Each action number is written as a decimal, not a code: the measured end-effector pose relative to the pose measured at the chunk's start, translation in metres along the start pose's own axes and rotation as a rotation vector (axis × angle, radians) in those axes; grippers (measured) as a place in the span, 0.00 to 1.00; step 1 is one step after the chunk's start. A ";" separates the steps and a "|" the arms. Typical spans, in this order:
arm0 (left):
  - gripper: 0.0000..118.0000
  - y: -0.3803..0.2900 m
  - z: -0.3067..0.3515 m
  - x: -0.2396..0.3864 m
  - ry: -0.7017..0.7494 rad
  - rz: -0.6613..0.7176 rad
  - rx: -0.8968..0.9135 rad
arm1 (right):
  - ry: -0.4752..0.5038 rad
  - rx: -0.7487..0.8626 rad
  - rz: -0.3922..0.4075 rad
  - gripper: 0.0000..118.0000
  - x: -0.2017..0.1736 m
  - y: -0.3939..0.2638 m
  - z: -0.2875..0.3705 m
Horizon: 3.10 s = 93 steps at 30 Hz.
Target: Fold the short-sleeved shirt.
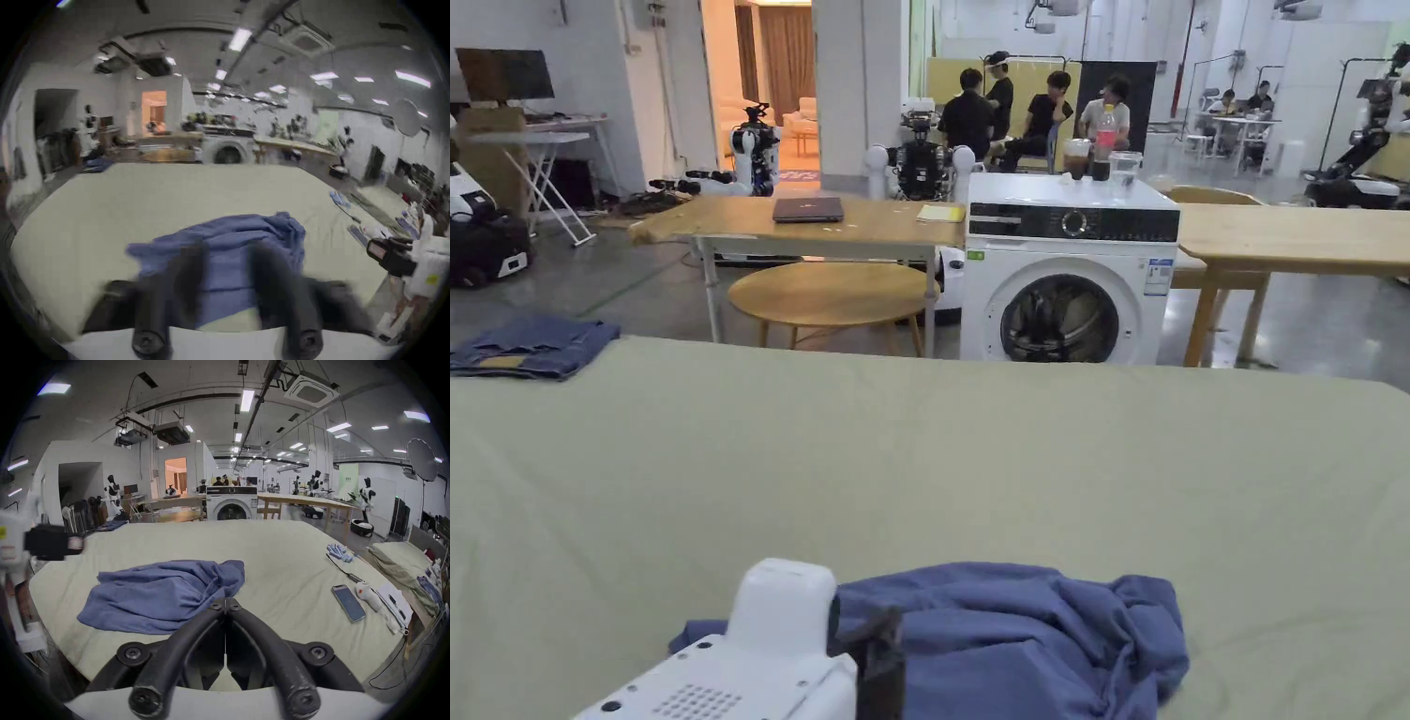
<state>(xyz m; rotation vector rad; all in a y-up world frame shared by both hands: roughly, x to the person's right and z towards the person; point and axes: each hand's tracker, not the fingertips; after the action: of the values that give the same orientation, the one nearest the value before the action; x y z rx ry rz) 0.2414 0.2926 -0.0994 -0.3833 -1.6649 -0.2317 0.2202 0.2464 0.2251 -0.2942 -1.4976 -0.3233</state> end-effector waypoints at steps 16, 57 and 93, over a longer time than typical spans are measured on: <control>0.00 -0.025 0.018 -0.092 0.219 0.142 -0.092 | 0.059 0.019 0.018 0.00 -0.027 0.004 -0.007; 0.00 -0.037 -0.223 -0.168 0.107 0.013 -0.598 | 0.078 -0.540 0.070 0.06 0.053 0.084 -0.335; 0.00 0.202 -0.011 -0.169 0.296 0.041 -0.079 | 0.022 -0.040 -0.046 0.04 0.114 0.269 -0.081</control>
<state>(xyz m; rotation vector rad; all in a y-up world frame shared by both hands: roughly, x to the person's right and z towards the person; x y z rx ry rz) 0.3450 0.4554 -0.2792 -0.4212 -1.3584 -0.3089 0.4039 0.4603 0.3369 -0.2874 -1.4794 -0.3920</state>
